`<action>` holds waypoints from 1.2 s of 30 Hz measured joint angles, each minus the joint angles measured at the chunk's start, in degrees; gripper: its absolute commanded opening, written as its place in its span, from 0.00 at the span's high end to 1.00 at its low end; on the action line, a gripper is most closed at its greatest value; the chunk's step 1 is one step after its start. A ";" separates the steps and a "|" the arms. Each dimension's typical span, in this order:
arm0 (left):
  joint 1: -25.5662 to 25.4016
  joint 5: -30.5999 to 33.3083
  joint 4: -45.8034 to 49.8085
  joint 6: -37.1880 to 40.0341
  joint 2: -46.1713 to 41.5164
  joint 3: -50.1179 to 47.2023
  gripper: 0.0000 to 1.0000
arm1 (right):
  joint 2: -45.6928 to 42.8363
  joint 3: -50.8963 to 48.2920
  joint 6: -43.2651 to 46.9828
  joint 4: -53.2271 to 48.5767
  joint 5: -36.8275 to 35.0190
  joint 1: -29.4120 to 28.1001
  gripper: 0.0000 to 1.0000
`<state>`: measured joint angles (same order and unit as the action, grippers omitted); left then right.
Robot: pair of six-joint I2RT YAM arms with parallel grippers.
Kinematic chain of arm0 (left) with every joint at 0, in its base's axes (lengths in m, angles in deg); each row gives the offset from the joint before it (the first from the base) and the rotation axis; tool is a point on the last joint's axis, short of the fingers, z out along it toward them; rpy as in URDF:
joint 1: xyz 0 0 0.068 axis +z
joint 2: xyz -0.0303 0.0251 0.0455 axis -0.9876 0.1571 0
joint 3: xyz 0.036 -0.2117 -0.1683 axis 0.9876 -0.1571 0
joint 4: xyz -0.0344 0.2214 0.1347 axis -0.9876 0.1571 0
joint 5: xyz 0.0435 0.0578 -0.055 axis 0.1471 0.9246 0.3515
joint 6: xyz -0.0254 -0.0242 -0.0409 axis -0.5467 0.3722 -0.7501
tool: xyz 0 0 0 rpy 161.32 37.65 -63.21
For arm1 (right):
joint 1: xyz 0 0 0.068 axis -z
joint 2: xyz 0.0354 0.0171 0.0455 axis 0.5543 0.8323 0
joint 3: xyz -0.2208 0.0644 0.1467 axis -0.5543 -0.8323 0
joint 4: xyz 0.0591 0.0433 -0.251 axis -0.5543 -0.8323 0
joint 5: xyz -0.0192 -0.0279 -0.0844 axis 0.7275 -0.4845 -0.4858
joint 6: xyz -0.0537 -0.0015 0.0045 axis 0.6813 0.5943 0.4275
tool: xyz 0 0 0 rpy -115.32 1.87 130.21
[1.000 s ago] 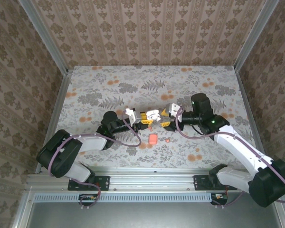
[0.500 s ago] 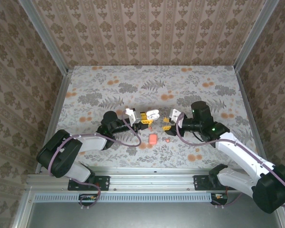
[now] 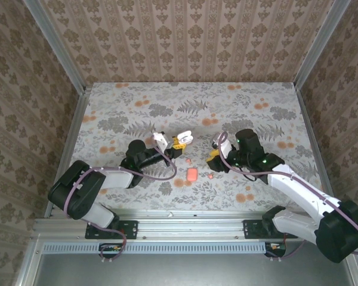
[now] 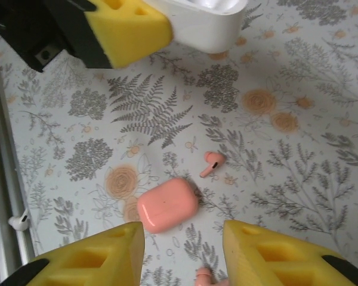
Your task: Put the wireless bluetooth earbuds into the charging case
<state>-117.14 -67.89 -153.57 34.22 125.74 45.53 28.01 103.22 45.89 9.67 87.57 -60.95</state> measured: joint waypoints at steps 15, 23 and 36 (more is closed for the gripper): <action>1.05 3.41 -0.81 -2.91 0.07 -1.60 0.96 | 0.07 0.00 -4.74 -0.26 -1.25 -6.62 0.59; 1.05 4.17 -0.81 -3.67 0.00 -2.43 0.96 | 0.24 0.00 -5.97 -0.59 -2.47 -8.87 0.59; 1.05 4.50 -0.22 -4.31 -1.99 -3.17 0.96 | 1.03 0.00 -7.15 -0.66 -3.78 -11.37 0.59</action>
<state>-116.09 -63.39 -153.79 29.92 123.75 42.36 29.04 103.22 38.74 9.01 83.79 -72.32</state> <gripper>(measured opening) 0.195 0.407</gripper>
